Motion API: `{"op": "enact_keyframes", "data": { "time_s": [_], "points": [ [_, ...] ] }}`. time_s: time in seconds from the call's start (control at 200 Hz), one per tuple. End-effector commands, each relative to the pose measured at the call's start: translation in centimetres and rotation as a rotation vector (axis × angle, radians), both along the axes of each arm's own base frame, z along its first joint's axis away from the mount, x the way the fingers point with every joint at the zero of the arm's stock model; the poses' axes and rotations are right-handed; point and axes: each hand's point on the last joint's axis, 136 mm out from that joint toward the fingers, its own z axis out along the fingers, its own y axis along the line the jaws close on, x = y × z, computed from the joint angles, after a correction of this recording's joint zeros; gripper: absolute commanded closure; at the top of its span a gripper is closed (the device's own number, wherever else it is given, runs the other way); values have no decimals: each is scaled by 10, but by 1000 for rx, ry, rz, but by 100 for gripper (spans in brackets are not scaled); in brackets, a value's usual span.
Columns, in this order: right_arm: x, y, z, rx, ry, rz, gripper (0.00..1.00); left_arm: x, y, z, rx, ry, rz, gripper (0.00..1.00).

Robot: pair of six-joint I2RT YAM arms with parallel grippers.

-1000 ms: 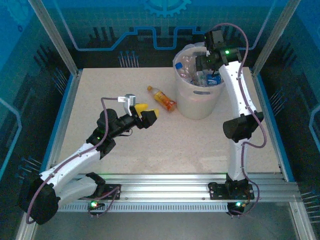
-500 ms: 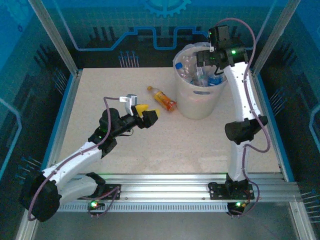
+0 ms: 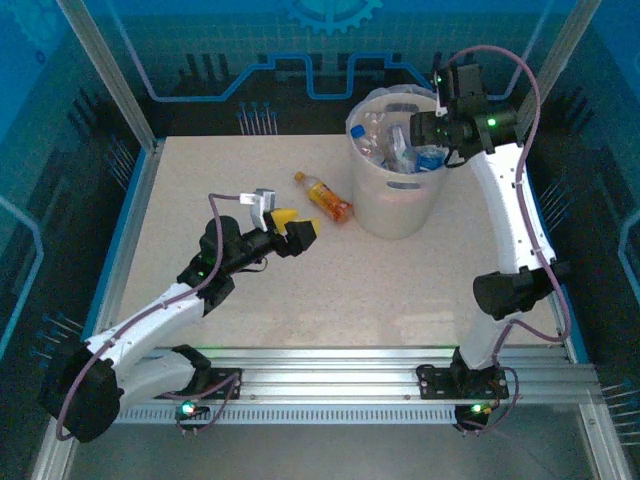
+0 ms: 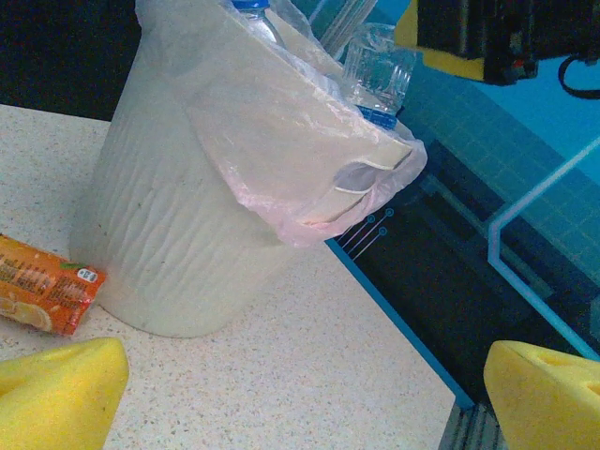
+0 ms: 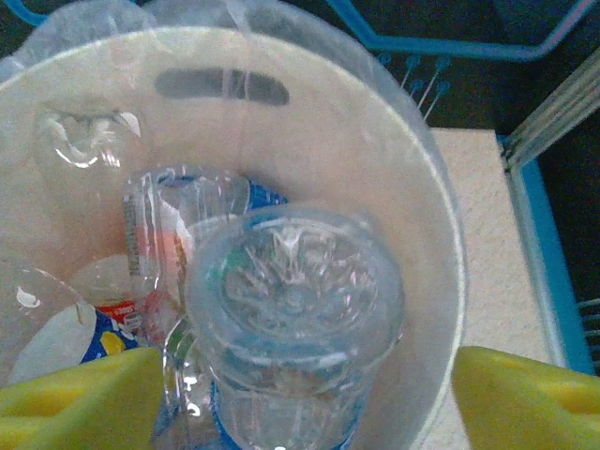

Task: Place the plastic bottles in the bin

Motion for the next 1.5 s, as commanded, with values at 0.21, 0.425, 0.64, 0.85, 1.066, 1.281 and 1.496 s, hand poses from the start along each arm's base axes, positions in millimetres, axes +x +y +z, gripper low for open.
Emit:
{"op": "enact_keyframes", "data": {
  "time_s": [0.21,0.425,0.64,0.85,1.066,1.281,1.496],
  "points": [
    [15,8,-17,15,0,16,49,1,1,5,4,-23,14,1],
    [35,12,-35,-11,23,33,55,2,5,3,16,-18,38,1],
    [53,4,-49,-52,43,1,56,7,10,-4,48,9,79,1],
    [66,-2,-66,-105,88,-25,53,14,18,-14,91,42,141,1],
    [64,5,-62,-94,85,-7,48,24,27,-25,154,76,207,1],
    [51,7,-37,-82,38,6,31,38,32,-33,215,98,262,1],
    [33,12,-6,-48,-18,36,8,61,30,-49,237,174,318,1]
  ]
}}
